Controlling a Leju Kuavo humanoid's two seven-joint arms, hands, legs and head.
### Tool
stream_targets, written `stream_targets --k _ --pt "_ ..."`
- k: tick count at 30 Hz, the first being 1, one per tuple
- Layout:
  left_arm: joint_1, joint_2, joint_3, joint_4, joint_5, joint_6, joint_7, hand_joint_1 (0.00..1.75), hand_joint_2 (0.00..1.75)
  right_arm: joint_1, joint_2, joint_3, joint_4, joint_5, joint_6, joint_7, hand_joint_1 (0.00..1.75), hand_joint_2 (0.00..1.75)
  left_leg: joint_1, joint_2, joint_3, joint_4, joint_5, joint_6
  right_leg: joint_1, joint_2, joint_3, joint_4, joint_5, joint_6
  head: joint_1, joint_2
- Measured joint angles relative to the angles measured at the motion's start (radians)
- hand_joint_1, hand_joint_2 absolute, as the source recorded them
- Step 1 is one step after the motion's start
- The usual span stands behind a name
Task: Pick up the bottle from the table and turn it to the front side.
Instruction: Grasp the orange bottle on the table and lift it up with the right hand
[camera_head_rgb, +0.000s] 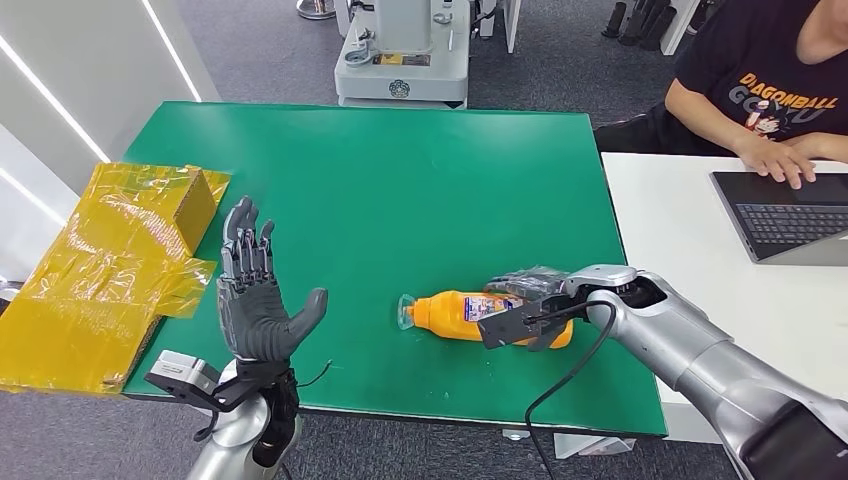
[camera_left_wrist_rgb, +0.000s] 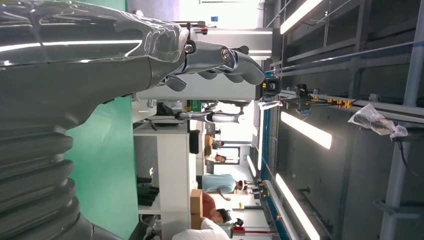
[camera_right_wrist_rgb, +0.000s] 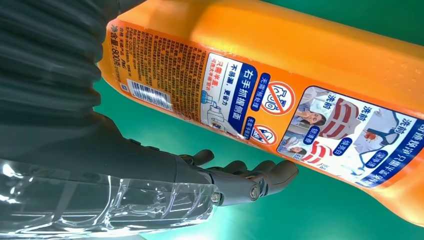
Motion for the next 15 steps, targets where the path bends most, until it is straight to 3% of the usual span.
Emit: stream_targets --k 15 --pt "0.0 0.0 0.0 0.0 0.0 0.0 0.0 0.0 1.75 0.0 0.0 0.0 0.0 0.0 0.0 0.0 0.0 1.75 0.0 0.0 0.0 0.0 0.0 0.0 0.0 0.0 0.0 0.0 0.0 0.0 0.0 0.0"
